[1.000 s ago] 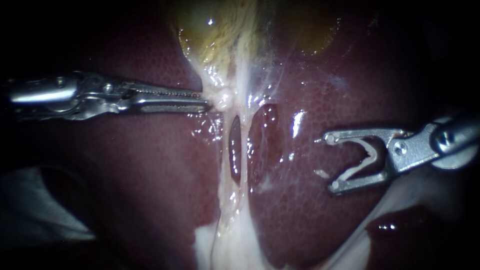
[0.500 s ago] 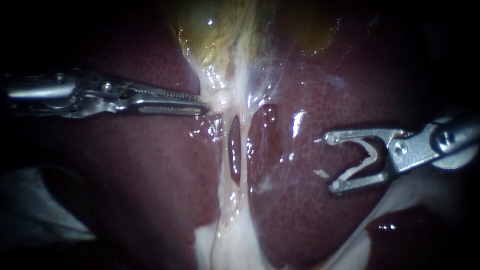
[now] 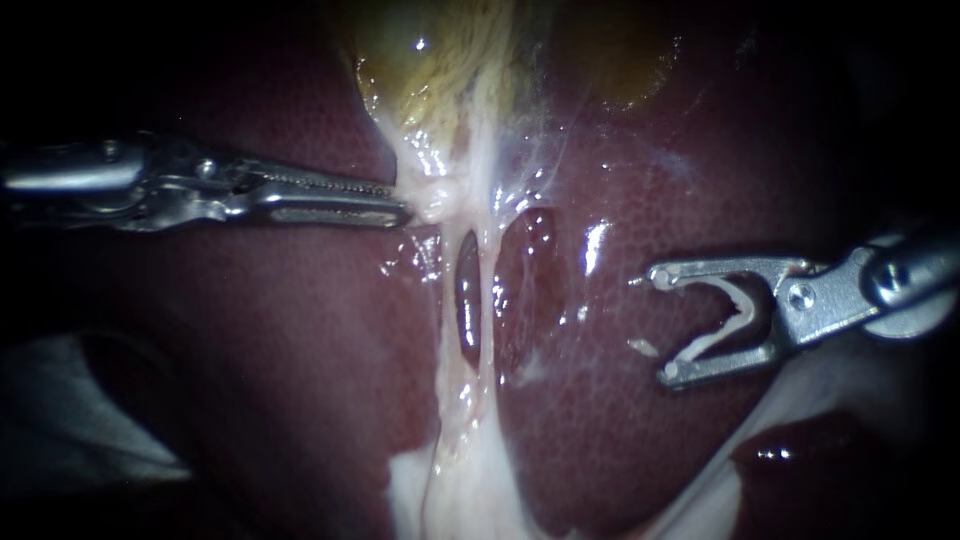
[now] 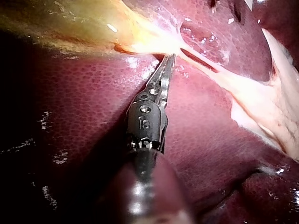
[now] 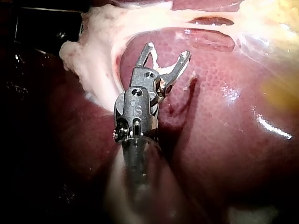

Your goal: Grabbing gallbladder

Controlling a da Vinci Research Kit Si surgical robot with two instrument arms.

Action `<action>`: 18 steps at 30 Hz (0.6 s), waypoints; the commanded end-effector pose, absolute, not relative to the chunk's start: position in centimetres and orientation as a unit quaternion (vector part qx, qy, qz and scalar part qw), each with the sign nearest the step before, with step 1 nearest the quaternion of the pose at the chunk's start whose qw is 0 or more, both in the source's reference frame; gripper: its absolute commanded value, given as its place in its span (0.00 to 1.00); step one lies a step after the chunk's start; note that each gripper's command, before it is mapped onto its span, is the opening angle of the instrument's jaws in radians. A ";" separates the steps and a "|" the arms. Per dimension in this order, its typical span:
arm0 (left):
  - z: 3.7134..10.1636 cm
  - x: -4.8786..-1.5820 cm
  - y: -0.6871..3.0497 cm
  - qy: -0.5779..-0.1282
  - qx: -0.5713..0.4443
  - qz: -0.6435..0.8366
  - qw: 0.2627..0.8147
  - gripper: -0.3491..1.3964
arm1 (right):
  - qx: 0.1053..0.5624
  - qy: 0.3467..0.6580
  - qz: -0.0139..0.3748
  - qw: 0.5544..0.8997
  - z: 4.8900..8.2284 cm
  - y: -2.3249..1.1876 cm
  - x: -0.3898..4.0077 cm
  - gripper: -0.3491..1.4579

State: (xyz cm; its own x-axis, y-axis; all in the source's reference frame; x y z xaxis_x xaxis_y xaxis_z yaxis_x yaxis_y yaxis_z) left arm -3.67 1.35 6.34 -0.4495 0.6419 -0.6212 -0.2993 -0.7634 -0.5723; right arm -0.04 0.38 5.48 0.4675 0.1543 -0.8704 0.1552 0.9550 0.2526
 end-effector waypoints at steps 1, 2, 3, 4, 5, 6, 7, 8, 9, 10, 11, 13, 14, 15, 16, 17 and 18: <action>6.31 -3.65 1.37 -0.196 -0.442 0.828 0.283 0.00 | 0.150 0.516 0.000 0.843 5.48 0.38 -0.04 0.47; 6.28 -3.62 1.39 -0.199 -0.442 0.828 0.282 0.00 | 0.150 0.516 0.000 0.843 5.48 0.38 -0.04 0.47; 6.26 -3.59 1.41 -0.199 -0.442 0.828 0.283 0.00 | 0.150 0.516 0.000 0.843 5.48 0.38 -0.04 0.47; 6.22 -3.55 1.44 -0.199 -0.441 0.828 0.283 0.00 | 0.150 0.516 0.000 0.843 5.48 0.38 -0.04 0.47; 6.19 -3.51 1.47 -0.197 -0.441 0.828 0.285 0.00 | 0.150 0.516 0.000 0.843 5.48 0.38 -0.04 0.47; 6.15 -3.48 1.51 -0.196 -0.442 0.827 0.287 0.00 | 0.150 0.516 0.000 0.843 5.48 0.38 -0.04 0.47; 6.10 -3.43 1.56 -0.195 -0.445 0.825 0.289 0.00 | 0.150 0.516 0.000 0.843 5.48 0.38 -0.04 0.47; 6.06 -3.39 1.60 -0.195 -0.446 0.822 0.294 0.00 | 0.150 0.516 0.000 0.843 5.48 0.38 -0.04 0.47; 6.02 -3.35 1.64 -0.194 -0.447 0.822 0.296 0.00 | 0.150 0.516 0.000 0.843 5.48 0.38 -0.04 0.47; 5.96 -3.29 1.69 -0.191 -0.450 0.820 0.297 0.00 | 0.150 0.516 0.000 0.843 5.48 0.38 -0.04 0.47; 5.92 -3.25 1.72 -0.189 -0.453 0.819 0.297 0.00 | 0.150 0.516 0.000 0.843 5.48 0.38 -0.04 0.47; 5.84 -3.18 1.78 -0.185 -0.456 0.819 0.296 0.00 | 0.150 0.516 0.000 0.843 5.48 0.38 -0.04 0.47; 5.81 -3.15 1.80 -0.184 -0.458 0.819 0.295 0.00 | 0.150 0.516 0.000 0.843 5.48 0.38 -0.04 0.47; 5.79 -3.12 1.82 -0.182 -0.459 0.819 0.294 0.00 | 0.150 0.516 0.000 0.843 5.48 0.38 -0.04 0.47; 5.75 -3.09 1.84 -0.179 -0.460 0.819 0.294 0.00 | 0.150 0.516 0.000 0.843 5.48 0.38 -0.04 0.47; 5.73 -3.07 1.86 -0.179 -0.461 0.818 0.294 0.00 | 0.150 0.516 0.000 0.843 5.48 0.38 -0.04 0.47; 5.71 -3.06 1.87 -0.178 -0.462 0.818 0.293 0.00 | 0.150 0.516 0.000 0.843 5.48 0.38 -0.04 0.47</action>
